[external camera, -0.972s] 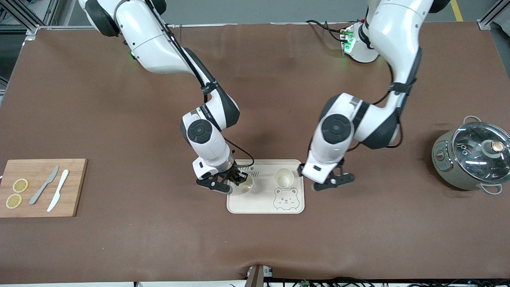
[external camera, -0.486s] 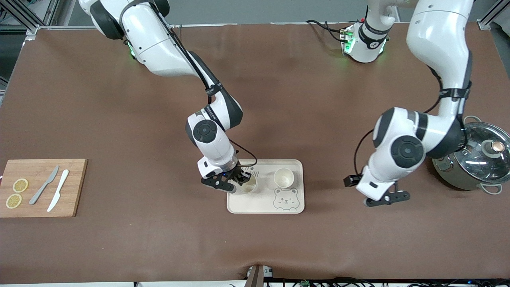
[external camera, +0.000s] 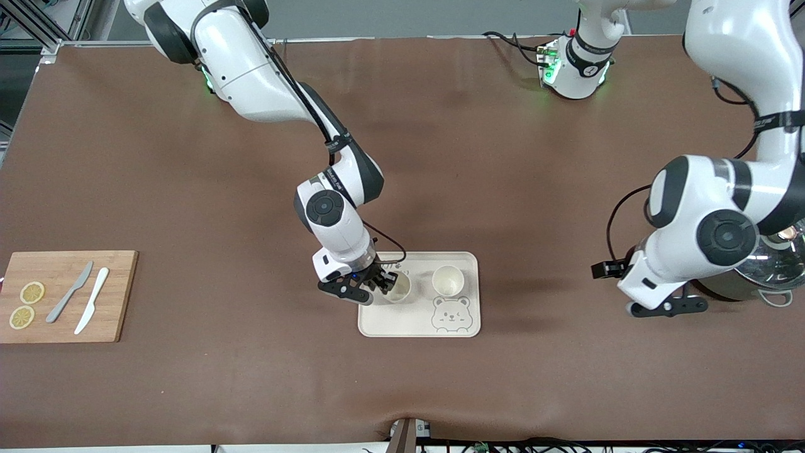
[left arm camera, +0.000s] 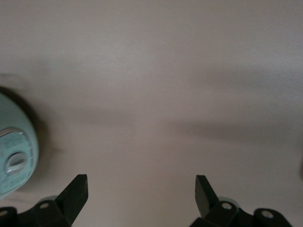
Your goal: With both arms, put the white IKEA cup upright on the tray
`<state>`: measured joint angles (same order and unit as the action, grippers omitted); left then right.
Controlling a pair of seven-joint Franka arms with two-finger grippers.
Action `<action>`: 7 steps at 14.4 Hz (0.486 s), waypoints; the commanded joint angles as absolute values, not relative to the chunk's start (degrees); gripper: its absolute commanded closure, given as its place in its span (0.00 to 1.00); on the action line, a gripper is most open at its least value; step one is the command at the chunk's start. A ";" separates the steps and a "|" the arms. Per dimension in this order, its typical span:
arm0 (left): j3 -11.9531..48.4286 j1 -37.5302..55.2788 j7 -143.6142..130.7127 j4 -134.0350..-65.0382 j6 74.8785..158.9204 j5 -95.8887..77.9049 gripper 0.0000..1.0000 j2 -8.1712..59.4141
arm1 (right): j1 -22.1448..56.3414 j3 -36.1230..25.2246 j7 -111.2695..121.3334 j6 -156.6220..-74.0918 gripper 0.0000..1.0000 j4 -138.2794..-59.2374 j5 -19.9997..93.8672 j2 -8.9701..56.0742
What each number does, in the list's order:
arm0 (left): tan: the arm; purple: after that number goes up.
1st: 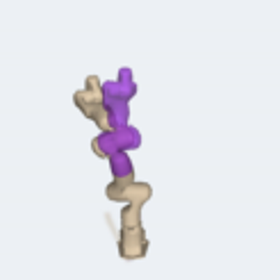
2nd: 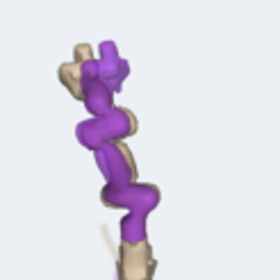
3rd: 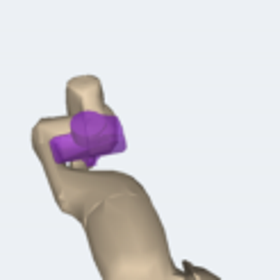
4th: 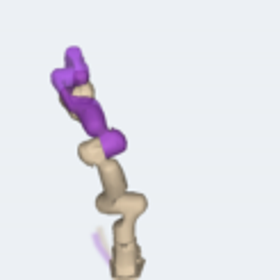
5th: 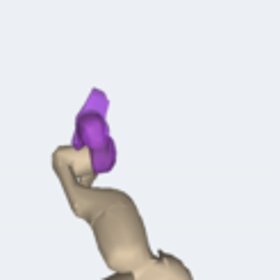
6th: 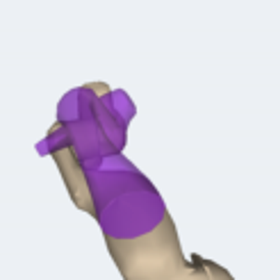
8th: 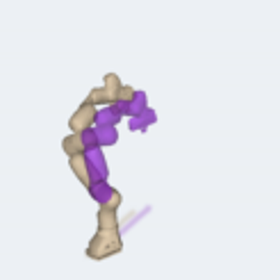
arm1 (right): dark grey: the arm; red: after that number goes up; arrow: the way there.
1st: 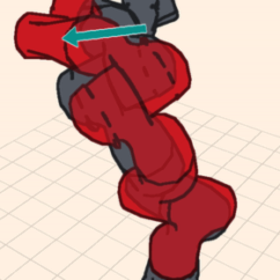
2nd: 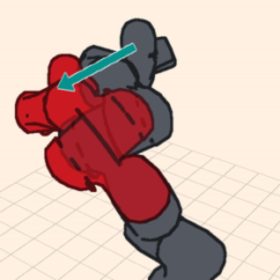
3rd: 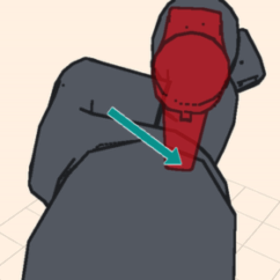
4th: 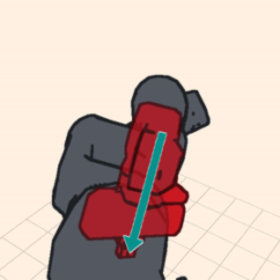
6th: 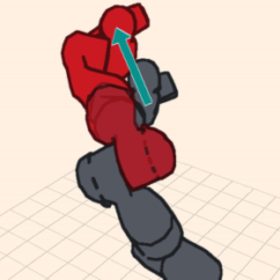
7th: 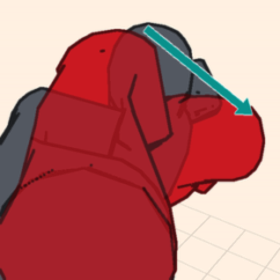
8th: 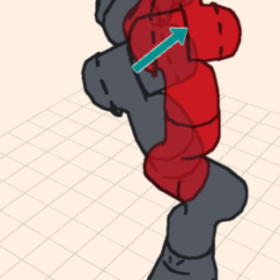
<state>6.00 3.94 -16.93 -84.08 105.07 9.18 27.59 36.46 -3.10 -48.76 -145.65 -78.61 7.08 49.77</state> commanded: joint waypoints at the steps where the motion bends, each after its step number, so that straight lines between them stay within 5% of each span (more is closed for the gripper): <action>1: 6.68 3.43 -16.70 -87.62 104.85 7.39 0.00 22.44 | 36.65 -3.69 -49.75 -144.59 0.00 -77.26 5.63 49.31; 7: 9.39 3.25 -15.64 -99.12 104.85 3.43 0.00 6.35 | 36.39 -3.69 -49.40 -130.29 0.00 -77.43 5.01 40.10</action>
<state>8.04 3.79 -16.84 -91.83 104.33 4.50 13.74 36.45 -3.73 -48.76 -136.27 -75.94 6.25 45.69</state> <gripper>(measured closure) 0.000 0.000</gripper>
